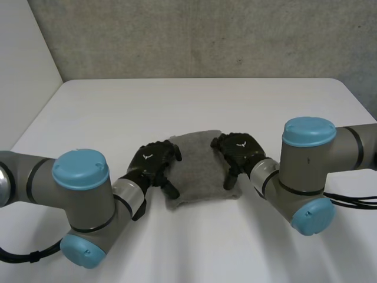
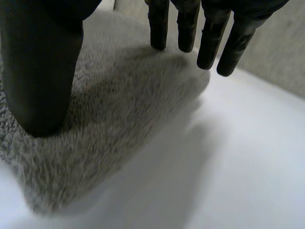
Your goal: Fold the towel.
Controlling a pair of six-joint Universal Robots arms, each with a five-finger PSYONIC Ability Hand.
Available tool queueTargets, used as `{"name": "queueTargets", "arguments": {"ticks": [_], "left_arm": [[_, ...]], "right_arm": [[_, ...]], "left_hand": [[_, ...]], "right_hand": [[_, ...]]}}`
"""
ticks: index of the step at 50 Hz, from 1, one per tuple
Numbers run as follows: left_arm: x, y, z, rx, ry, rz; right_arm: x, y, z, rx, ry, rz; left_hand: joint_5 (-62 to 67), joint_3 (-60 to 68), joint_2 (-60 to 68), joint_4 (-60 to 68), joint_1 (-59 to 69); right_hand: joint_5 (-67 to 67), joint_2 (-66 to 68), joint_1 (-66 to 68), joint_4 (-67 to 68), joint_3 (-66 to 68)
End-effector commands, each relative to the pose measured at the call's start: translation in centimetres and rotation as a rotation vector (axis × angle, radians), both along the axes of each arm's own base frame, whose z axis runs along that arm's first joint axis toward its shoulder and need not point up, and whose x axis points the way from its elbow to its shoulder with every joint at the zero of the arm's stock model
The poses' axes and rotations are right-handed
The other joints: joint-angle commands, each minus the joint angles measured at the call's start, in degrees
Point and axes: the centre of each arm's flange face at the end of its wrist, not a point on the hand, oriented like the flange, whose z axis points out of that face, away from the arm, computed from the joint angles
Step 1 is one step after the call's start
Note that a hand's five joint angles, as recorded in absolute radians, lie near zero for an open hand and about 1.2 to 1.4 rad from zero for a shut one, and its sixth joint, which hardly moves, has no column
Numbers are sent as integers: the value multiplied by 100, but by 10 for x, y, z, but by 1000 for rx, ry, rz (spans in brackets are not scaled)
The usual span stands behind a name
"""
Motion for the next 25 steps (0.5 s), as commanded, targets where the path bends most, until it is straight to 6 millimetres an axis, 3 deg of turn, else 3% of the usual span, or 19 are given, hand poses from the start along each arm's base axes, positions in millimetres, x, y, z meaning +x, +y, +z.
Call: {"name": "queueTargets", "arguments": {"ticks": [1,3,5,6,7,8,10,11,13,14,15,16,17,18,19,21,25], "left_arm": [[1,-8,-5,-22,-35,11],[2,-10,-3,-39,-43,13],[2,-12,3,-60,-46,12],[1,-14,12,-85,-36,13],[0,-16,26,-117,-18,14],[0,-16,26,-118,-18,14],[-2,-19,55,-180,18,15],[-2,-19,55,-180,18,15],[-3,-20,89,-236,50,15],[-3,-20,89,-236,50,15],[-2,-20,107,-255,63,17],[-2,-20,107,-255,63,17],[-1,-18,123,-268,71,19],[0,-16,139,-278,78,21],[0,-16,139,-278,78,21],[6,-12,167,-290,84,33],[20,-11,190,-293,84,77]], "right_arm": [[-2,-4,-7,38,20,-12],[-3,-5,-4,31,17,-18],[-4,-6,13,10,-11,-26],[-4,-6,13,10,-12,-26],[-4,-5,28,-2,-40,-33],[-4,-5,28,-2,-40,-33],[-11,-7,59,-23,-106,-64],[-11,-7,59,-23,-106,-64],[-15,-7,88,-59,-168,-87],[-15,-7,88,-60,-168,-87],[-17,-5,104,-84,-199,-98],[-21,-5,120,-108,-226,-121],[-21,-5,120,-108,-226,-121],[-26,-4,134,-128,-243,-154],[-26,-4,134,-128,-243,-154],[-38,-3,159,-168,-259,-223],[-48,2,181,-205,-266,-286]], "left_hand": [[-11,-230,-217,-273,-226],[-11,-230,-217,-273,-226],[-11,-230,-217,-273,-226],[-28,-247,-234,-289,-243],[-44,-264,-251,-306,-260],[-45,-264,-251,-306,-260],[-61,-281,-268,-323,-277],[-61,-281,-268,-323,-277],[-95,-314,-301,-357,-310],[-95,-314,-301,-357,-311],[-95,-314,-301,-357,-311],[-95,-314,-301,-357,-311],[-178,-397,-385,-440,-394],[-229,-448,-435,-491,-445],[-230,-449,-436,-491,-445],[-246,-465,-453,-508,-462],[-280,-499,-486,-541,-495]], "right_hand": [[-420,-568,-498,-520,-442],[-420,-568,-498,-520,-442],[-420,-568,-498,-520,-442],[-420,-568,-498,-520,-442],[-420,-568,-498,-520,-442],[-420,-568,-498,-520,-442],[-420,-568,-498,-520,-442],[-420,-568,-498,-520,-442],[-420,-568,-498,-520,-442],[-420,-568,-498,-520,-442],[-420,-568,-498,-520,-442],[-420,-568,-498,-520,-442],[-420,-568,-498,-520,-442],[-420,-568,-498,-520,-442],[-420,-568,-498,-520,-442],[-420,-568,-498,-520,-442],[-420,-568,-498,-520,-442]]}}
